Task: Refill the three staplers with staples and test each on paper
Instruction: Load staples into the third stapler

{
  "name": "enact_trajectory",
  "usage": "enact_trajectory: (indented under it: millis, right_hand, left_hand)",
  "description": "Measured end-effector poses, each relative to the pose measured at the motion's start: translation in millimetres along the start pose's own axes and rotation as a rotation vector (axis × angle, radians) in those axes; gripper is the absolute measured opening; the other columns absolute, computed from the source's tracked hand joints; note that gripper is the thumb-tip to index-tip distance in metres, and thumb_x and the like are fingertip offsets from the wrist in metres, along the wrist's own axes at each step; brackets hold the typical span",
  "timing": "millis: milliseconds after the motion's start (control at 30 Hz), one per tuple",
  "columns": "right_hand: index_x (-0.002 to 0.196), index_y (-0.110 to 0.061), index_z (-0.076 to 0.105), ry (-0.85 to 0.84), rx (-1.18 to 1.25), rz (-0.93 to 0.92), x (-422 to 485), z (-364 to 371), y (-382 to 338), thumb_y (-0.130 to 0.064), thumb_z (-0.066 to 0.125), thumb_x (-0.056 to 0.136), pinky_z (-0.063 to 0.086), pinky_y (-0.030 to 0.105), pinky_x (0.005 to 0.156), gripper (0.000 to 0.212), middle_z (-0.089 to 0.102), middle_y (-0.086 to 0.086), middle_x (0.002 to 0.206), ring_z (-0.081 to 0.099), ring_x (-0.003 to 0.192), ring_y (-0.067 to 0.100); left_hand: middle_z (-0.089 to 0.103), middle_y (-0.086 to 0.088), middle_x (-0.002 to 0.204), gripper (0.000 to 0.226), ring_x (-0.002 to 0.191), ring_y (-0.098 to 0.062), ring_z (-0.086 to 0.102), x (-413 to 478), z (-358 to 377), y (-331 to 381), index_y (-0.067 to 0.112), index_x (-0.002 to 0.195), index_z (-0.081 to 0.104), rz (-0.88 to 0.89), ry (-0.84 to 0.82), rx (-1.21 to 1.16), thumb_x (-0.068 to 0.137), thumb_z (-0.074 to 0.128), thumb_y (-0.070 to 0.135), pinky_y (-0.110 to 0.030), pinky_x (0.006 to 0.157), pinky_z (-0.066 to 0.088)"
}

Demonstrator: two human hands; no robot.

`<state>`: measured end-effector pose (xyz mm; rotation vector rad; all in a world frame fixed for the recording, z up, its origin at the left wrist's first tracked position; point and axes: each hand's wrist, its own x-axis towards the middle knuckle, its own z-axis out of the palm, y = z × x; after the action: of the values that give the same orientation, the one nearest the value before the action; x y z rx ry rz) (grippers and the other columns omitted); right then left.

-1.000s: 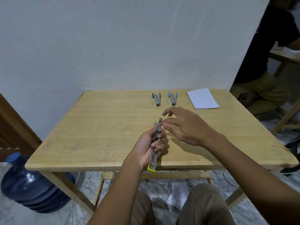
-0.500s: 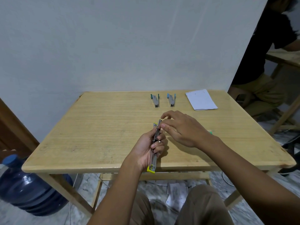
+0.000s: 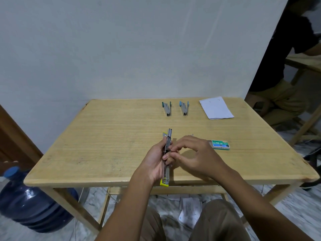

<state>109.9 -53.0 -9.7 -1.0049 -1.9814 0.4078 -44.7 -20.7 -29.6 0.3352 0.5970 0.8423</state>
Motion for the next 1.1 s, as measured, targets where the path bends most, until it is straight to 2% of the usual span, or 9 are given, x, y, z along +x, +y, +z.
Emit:
enact_trajectory:
  millis: [167,300,367,500,600,767,967,1100]
  right_hand:
    - [0.094,-0.017,0.078,0.124,-0.114,0.02,-2,7,1,-0.015,0.078,0.083,0.053,0.032,0.077,0.011,0.073,-0.01,0.087,0.065,0.086,0.005]
    - [0.096,-0.02,0.078,0.199,-0.176,0.108,1,12,1,-0.018,0.075,0.086,0.048,0.019,0.077,0.01,0.071,-0.012,0.087,0.062,0.085,0.003]
    - [0.096,-0.022,0.076,0.199,-0.197,0.158,4,15,2,-0.021,0.072,0.088,0.044,0.017,0.076,0.009,0.069,-0.013,0.088,0.059,0.086,0.002]
    - [0.095,-0.022,0.076,0.152,-0.229,0.233,15,20,4,-0.024,0.067,0.09,0.048,0.028,0.077,0.01,0.066,-0.011,0.088,0.058,0.089,0.009]
    - [0.094,-0.022,0.076,0.108,-0.226,0.259,19,23,2,-0.025,0.066,0.09,0.048,0.033,0.079,0.012,0.064,-0.012,0.087,0.059,0.088,0.011]
    - [0.097,-0.02,0.077,0.101,-0.34,0.272,25,23,-2,-0.026,0.064,0.092,0.048,0.031,0.076,0.015,0.066,-0.006,0.09,0.058,0.089,0.013]
    - [0.096,-0.02,0.077,0.108,-0.373,0.294,28,27,-7,-0.026,0.062,0.093,0.05,0.037,0.075,0.016,0.065,-0.005,0.09,0.06,0.086,0.015]
    - [0.096,-0.024,0.076,0.12,-0.365,0.353,29,27,-9,-0.029,0.063,0.093,0.051,0.035,0.074,0.015,0.066,-0.008,0.091,0.061,0.086,0.014]
  left_hand:
    - [0.029,0.002,0.04,0.05,0.027,-0.008,0.031,-2,2,2,0.004,0.08,0.056,-0.018,-0.029,0.031,0.103,0.037,0.044,-0.015,0.03,0.032]
    - [0.029,0.002,0.038,0.046,0.028,-0.009,0.029,-8,7,2,0.006,0.086,0.056,-0.041,-0.058,0.048,0.102,0.036,0.045,-0.016,0.032,0.032]
    - [0.029,0.002,0.039,0.044,0.028,-0.009,0.029,-8,8,2,0.009,0.084,0.057,-0.044,-0.064,0.046,0.102,0.037,0.044,-0.016,0.031,0.032]
    - [0.028,0.0,0.04,0.045,0.029,-0.009,0.029,-8,8,1,0.007,0.083,0.061,-0.036,-0.064,0.027,0.102,0.039,0.042,-0.015,0.03,0.031]
    - [0.028,0.0,0.04,0.056,0.028,-0.008,0.028,-6,7,1,0.004,0.073,0.07,-0.022,-0.034,0.02,0.102,0.041,0.041,-0.015,0.029,0.03]
    - [0.029,0.0,0.041,0.046,0.029,-0.008,0.028,-6,7,1,0.007,0.075,0.063,-0.022,-0.006,0.0,0.101,0.044,0.04,-0.016,0.03,0.027]
    - [0.031,-0.001,0.042,0.051,0.029,-0.008,0.029,-3,5,0,0.005,0.071,0.069,0.002,0.005,-0.02,0.101,0.045,0.038,-0.016,0.03,0.026]
    - [0.031,-0.002,0.057,0.044,0.031,-0.008,0.029,-3,5,1,0.004,0.08,0.07,-0.002,-0.028,-0.041,0.098,0.048,0.037,-0.018,0.029,0.029]
